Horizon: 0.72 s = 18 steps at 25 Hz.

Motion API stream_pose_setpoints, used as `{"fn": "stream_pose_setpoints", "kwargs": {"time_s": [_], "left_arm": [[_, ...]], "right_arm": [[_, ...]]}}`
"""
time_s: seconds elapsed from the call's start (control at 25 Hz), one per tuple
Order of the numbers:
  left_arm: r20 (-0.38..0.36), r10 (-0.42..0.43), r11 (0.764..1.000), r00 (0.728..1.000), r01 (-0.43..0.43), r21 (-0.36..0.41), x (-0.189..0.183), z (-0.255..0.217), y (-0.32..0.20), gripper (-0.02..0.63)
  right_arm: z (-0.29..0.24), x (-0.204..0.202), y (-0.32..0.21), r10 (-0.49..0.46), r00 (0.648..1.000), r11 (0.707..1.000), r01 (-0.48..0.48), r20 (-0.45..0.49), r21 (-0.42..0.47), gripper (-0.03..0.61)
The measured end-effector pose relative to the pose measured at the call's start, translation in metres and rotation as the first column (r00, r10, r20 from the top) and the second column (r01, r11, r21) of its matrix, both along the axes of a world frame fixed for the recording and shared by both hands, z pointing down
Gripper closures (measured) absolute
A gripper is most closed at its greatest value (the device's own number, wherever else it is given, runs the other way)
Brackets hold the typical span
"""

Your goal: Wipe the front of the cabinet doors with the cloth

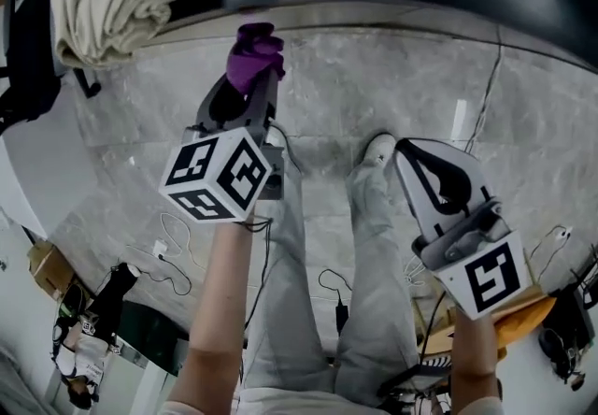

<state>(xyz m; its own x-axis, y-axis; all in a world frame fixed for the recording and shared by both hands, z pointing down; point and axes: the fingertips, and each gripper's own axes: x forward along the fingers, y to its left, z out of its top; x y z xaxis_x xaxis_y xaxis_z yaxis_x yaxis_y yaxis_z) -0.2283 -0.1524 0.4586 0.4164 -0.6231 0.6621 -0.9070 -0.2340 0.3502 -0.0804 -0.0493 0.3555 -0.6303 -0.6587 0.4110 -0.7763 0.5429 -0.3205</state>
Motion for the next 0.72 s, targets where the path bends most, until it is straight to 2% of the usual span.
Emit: {"fn": "stream_pose_setpoints", "kwargs": {"time_s": [0.16, 0.36, 0.6, 0.72], "left_arm": [[-0.014, 0.113, 0.993, 0.993, -0.113, -0.022, 0.077, 0.013, 0.013, 0.462], [-0.086, 0.178, 0.982, 0.98, -0.182, -0.044, 0.151, 0.024, 0.013, 0.462], [-0.165, 0.173, 0.977, 0.971, -0.19, -0.096, 0.18, 0.034, 0.001, 0.462], [-0.181, 0.185, 0.972, 0.966, -0.207, -0.112, 0.169, 0.037, -0.003, 0.462]], "right_arm": [[0.001, 0.032, 0.01, 0.022, 1.0, 1.0, -0.022, 0.005, -0.006, 0.551], [0.014, 0.059, 0.026, 0.067, 0.998, 0.998, -0.066, 0.014, -0.023, 0.551], [0.021, 0.064, 0.037, 0.121, 0.992, 0.992, -0.12, 0.023, -0.042, 0.551], [0.023, 0.056, 0.035, 0.135, 0.991, 0.99, -0.134, 0.019, -0.046, 0.551]]}}
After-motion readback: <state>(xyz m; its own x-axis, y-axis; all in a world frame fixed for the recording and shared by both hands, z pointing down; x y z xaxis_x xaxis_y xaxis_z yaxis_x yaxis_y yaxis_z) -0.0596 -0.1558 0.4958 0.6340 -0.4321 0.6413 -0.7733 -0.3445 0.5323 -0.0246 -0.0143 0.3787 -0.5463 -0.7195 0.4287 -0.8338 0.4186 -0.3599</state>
